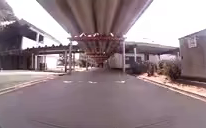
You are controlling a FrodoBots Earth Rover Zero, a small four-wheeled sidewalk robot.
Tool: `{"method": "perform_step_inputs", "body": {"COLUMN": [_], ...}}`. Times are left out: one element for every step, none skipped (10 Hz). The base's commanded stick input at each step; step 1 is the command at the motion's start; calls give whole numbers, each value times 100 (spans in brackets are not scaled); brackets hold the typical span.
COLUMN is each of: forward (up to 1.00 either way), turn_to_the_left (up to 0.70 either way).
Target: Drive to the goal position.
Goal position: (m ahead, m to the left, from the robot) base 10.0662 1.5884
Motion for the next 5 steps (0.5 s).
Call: {"method": "perform_step_inputs", "body": {"forward": [50,50,50,50,50], "turn_to_the_left": [0,0,0,0,0]}}
